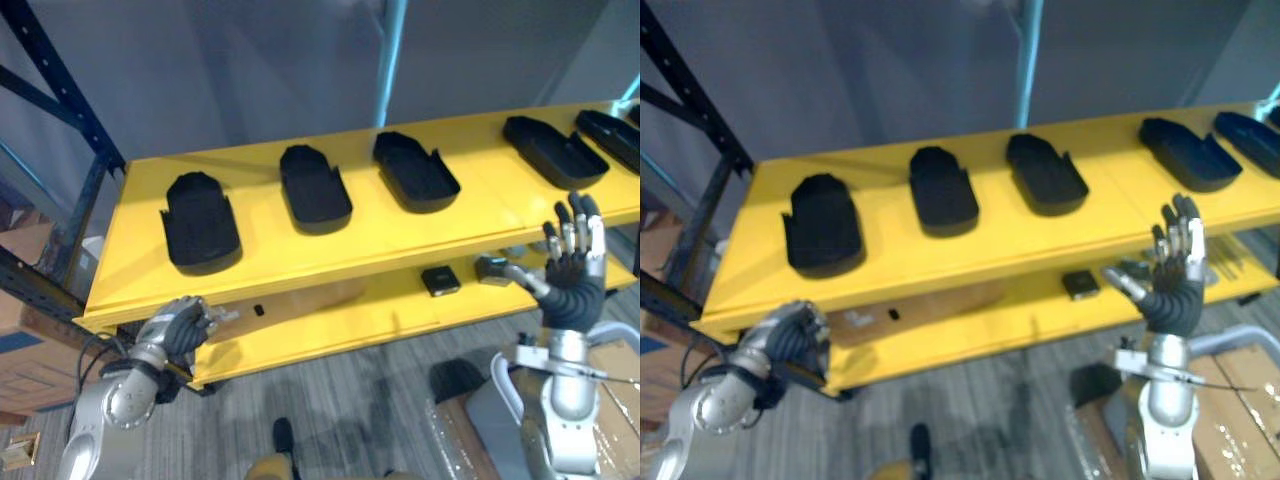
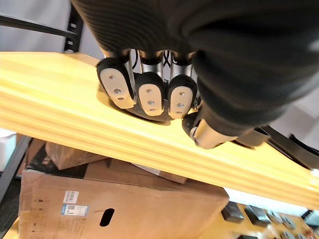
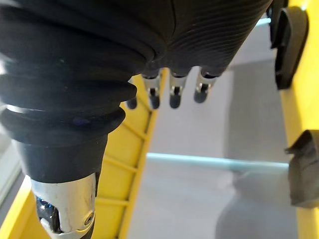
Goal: Walk over and take plastic housings, then place them on the shelf
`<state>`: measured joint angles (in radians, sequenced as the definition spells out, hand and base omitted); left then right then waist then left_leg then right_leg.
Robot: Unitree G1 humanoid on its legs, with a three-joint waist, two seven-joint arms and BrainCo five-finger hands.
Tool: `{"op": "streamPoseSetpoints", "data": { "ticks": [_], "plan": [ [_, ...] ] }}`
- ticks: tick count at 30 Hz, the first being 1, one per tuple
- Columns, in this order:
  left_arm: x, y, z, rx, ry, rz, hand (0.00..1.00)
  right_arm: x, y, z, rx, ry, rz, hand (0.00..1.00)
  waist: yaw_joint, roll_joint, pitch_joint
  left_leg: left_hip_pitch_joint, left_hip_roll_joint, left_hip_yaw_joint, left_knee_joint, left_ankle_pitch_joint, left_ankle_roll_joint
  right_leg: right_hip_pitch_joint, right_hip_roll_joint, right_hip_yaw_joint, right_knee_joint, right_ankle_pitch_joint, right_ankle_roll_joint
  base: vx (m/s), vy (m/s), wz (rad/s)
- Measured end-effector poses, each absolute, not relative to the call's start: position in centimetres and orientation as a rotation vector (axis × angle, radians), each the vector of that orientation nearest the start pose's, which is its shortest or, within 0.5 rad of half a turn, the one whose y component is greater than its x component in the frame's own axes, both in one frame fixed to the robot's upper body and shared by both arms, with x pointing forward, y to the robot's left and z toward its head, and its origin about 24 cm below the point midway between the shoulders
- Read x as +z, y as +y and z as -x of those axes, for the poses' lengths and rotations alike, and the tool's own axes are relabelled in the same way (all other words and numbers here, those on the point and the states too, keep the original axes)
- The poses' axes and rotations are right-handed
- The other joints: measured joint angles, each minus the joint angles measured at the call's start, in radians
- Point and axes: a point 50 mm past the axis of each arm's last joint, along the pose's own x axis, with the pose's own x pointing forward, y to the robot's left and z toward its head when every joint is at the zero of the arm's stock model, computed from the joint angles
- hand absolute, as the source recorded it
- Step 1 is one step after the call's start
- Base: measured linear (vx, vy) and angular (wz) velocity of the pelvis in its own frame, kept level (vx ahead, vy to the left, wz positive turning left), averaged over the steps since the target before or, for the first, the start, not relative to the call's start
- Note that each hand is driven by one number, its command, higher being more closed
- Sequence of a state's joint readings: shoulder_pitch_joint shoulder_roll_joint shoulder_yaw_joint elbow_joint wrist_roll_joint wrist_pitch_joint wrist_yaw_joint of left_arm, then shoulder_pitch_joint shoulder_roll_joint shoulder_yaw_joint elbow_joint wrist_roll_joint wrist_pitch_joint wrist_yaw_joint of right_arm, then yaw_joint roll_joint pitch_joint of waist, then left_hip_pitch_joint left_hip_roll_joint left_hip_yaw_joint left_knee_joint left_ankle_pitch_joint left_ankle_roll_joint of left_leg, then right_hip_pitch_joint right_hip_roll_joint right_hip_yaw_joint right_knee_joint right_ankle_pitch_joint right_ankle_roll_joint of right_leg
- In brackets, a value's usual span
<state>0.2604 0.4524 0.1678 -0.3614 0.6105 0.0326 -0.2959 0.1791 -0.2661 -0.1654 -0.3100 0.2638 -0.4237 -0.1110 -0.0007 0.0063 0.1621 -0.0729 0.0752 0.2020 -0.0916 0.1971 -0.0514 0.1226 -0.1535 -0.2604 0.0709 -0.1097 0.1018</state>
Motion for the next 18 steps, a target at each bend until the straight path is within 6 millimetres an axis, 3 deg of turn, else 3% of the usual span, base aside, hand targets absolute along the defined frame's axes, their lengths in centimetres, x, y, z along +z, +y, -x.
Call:
{"op": "streamPoseSetpoints", "data": {
  "ticks": [18],
  "plan": [
    [7.0,24.0,-21.3,-0.044,0.141,-1.071,1.0,12.3,-22.7,-19.8,-0.209,-0.573,0.013,0.0,-0.015,0.0,0.0,0.002,0.006,0.023,0.0,0.0,0.0,-0.017,0.0,0.029,0.005,0.004,0.002,0.0,0.002,-0.03]
  ]
}}
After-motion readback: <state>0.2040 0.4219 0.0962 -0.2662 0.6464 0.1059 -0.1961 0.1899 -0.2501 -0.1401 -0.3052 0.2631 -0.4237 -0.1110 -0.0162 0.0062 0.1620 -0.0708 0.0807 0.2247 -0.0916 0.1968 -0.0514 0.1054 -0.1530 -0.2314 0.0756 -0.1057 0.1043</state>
